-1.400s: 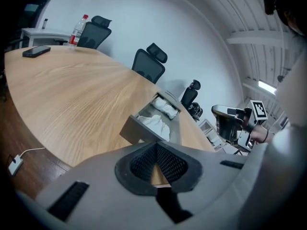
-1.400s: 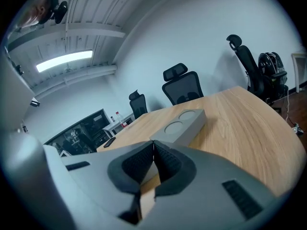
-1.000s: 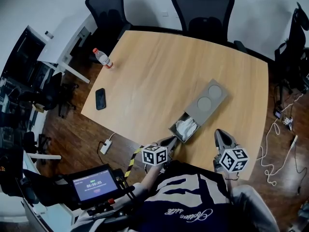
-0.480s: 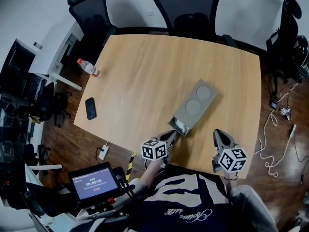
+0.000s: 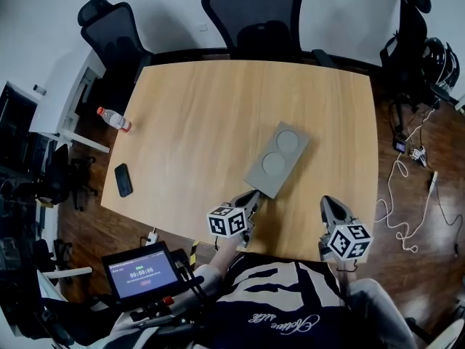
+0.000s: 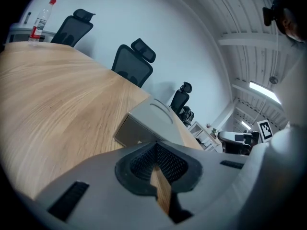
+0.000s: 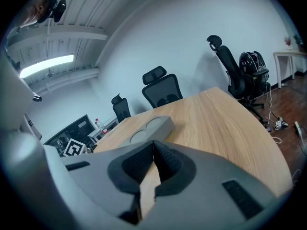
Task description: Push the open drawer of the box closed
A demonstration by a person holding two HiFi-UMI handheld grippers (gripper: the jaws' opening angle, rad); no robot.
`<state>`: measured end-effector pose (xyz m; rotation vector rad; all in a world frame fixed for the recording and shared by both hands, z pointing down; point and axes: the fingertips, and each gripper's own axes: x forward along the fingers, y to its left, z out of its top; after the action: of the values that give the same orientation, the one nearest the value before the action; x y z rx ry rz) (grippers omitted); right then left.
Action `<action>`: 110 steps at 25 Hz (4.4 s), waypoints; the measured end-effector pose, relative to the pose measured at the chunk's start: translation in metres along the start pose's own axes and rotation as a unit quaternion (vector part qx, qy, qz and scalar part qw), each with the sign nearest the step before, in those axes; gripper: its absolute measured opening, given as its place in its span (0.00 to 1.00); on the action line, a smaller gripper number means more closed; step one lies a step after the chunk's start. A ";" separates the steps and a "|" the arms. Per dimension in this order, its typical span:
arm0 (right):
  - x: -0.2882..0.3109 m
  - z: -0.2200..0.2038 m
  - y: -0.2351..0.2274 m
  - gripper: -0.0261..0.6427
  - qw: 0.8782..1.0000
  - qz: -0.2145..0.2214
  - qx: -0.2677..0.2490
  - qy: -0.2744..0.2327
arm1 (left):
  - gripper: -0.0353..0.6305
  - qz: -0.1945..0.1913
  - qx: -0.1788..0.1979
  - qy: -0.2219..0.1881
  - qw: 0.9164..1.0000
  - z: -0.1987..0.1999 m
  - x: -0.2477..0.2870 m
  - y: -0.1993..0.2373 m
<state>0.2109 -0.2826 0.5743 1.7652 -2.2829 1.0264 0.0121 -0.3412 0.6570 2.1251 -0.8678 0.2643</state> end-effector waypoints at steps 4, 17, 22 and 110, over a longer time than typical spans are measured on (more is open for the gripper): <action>-0.007 0.001 -0.006 0.04 1.000 -0.010 0.002 -0.002 | 0.06 -0.006 0.001 -0.005 1.000 0.002 0.002 -0.003; -0.002 -0.016 0.045 0.04 0.999 0.033 -0.023 0.010 | 0.06 -0.055 0.020 -0.036 0.998 -0.003 -0.036 -0.038; -0.009 -0.035 0.081 0.04 0.998 0.052 -0.034 0.013 | 0.06 -0.054 0.020 -0.059 0.997 -0.010 -0.081 -0.039; -0.429 -0.345 0.226 0.04 0.987 0.135 -0.085 0.019 | 0.06 0.021 0.041 -0.167 0.985 -0.384 -0.463 -0.266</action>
<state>0.0420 0.2872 0.5476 1.3890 -2.5496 0.8606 -0.1166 0.2923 0.5361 2.2665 -1.1112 -0.0406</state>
